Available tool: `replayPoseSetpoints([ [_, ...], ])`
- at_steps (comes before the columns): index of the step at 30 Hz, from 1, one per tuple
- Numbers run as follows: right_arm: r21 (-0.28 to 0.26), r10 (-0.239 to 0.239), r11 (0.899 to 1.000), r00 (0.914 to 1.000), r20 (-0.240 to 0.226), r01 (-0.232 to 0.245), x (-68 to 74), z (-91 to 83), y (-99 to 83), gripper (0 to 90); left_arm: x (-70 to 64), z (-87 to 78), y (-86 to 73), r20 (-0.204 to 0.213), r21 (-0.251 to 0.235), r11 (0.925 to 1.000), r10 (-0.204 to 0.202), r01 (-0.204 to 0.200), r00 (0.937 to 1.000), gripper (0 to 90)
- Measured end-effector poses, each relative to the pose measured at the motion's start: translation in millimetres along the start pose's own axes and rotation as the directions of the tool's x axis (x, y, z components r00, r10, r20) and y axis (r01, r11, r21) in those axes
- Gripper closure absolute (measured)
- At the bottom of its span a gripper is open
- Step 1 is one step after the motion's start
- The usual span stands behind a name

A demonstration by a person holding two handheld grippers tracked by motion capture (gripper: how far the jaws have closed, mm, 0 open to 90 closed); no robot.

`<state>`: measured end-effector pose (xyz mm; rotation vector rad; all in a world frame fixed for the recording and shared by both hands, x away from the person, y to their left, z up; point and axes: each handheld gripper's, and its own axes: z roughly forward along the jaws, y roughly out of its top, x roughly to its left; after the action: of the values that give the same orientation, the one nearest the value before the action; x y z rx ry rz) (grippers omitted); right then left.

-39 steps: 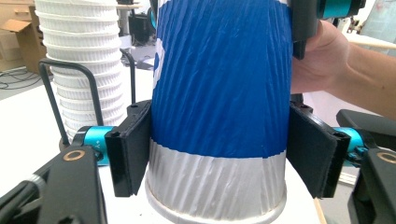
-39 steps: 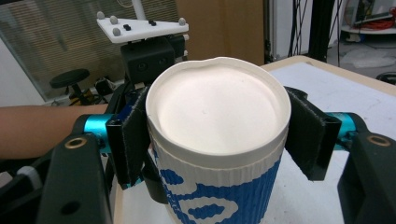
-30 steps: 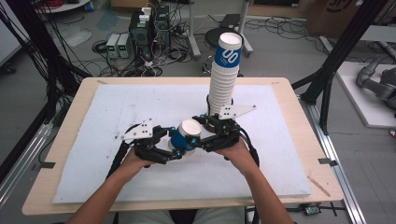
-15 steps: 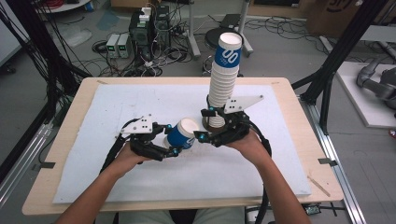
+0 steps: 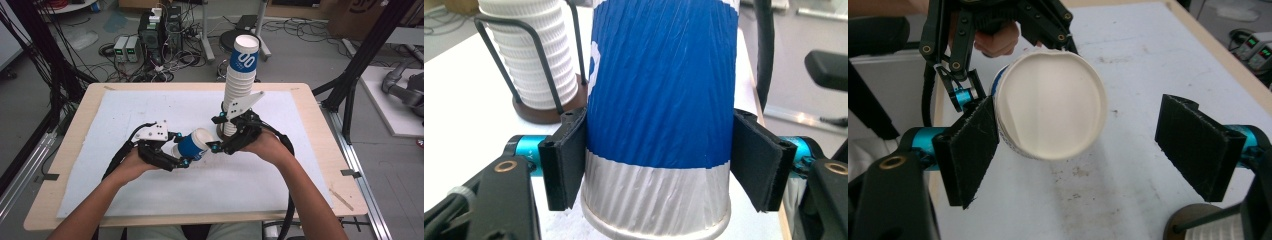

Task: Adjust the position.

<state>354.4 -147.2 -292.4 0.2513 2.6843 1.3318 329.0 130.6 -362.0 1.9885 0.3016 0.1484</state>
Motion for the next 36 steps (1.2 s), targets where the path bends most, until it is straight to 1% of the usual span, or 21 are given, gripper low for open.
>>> replayPoseSetpoints([
  [2,0.020,-0.011,1.000,0.9997,-0.020,0.012,0.3,4.6,3.1,18.1,-0.4,0.8,1.6,-0.003,0.028,0.9996,0.007,-0.007,1.0000,29.5],
  [3,0.031,-0.020,0.999,0.9994,-0.027,0.021,0.3,6.8,4.8,18.1,-0.6,1.8,1.9,-0.001,0.031,0.9995,0.010,-0.010,1.0000,29.5],
  [4,0.047,-0.023,0.999,0.9992,-0.032,0.025,1.0,8.9,6.7,18.1,-0.5,1.8,2.7,-0.004,0.046,0.9987,0.021,-0.020,0.9998,29.5],
  [6,0.069,-0.040,0.997,0.9982,-0.044,0.043,1.3,13.4,10.0,18.1,-1.6,3.4,3.7,0.004,0.048,0.9987,0.015,-0.016,0.9999,29.5],
  [8,0.098,-0.047,0.994,0.9972,-0.059,0.053,1.2,17.9,12.2,18.2,-1.9,4.4,5.3,0.004,0.066,0.9974,0.028,-0.028,0.9996,29.5],
  [9,0.107,-0.052,0.993,0.9968,-0.062,0.058,0.8,20.0,12.7,18.2,-2.2,5.1,6.0,0.005,0.069,0.9973,0.025,-0.025,0.9997,29.5],
  [10,0.112,-0.054,0.992,0.9962,-0.069,0.061,0.4,21.9,13.1,18.2,-1.6,5.0,6.6,0.007,0.083,0.9960,0.033,-0.034,0.9994,29.5],
  [14,0.135,-0.047,0.989,0.9945,-0.094,0.060,0.3,27.1,12.7,19.1,-1.8,6.8,6.9,0.013,0.088,0.9958,0.026,-0.027,0.9996,29.4],
  [16,0.154,-0.046,0.986,0.9924,-0.114,0.063,0.3,28.8,12.1,24.9,-1.4,6.9,6.7,0.015,0.095,0.9951,0.028,-0.030,0.9995,29.4],
  [18,0.165,-0.049,0.984,0.9905,-0.129,0.070,0.4,30.3,11.7,26.2,-1.7,7.0,6.6,0.018,0.095,0.9951,0.027,-0.028,0.9995,29.4],
  [20,0.172,-0.051,0.982,0.9877,-0.148,0.077,0.5,31.7,11.2,28.8,-2.0,6.4,6.9,0.024,0.104,0.9938,0.036,-0.038,0.9991,29.4],
  [22,0.183,-0.042,0.981,0.9871,-0.155,0.070,1.0,32.2,10.7,29.6,-2.2,6.7,6.7,0.030,0.113,0.9928,0.039,-0.042,0.9988,29.4],
  [24,0.189,-0.044,0.979,0.9855,-0.164,0.075,0.6,32.5,10.2,30.6,-3.1,7.3,6.2,0.035,0.111,0.9930,0.036,-0.039,0.9987,29.5],
  [25,0.196,-0.035,0.978,0.9858,-0.164,0.067,1.1,32.3,10.1,31.0,-3.1,7.2,6.2,0.036,0.115,0.9924,0.042,-0.045,0.9985,29.5],
  [28,0.194,-0.037,0.979,0.9845,-0.171,0.071,1.4,31.9,9.4,31.9,-3.0,6.8,6.1,0.044,0.114,0.9920,0.050,-0.055,0.9978,29.4],
  [31,0.172,-0.039,0.983,0.9831,-0.179,0.070,1.1,29.3,9.4,32.1,-2.6,5.9,6.3,0.048,0.101,0.9933,0.050,-0.055,0.9976,27.1],
  [34,0.149,-0.032,0.987,0.9815,-0.189,0.061,0.5,26.5,8.5,32.0,-2.7,4.6,4.8,0.056,0.053,0.9983,0.023,-0.026,0.9982,23.2],
  [36,0.140,-0.023,0.989,0.9823,-0.186,0.049,0.4,24.4,6.9,31.9,-1.7,3.4,3.4,0.055,0.024,0.9997,-0.002,0.000,0.9985,19.2],
])
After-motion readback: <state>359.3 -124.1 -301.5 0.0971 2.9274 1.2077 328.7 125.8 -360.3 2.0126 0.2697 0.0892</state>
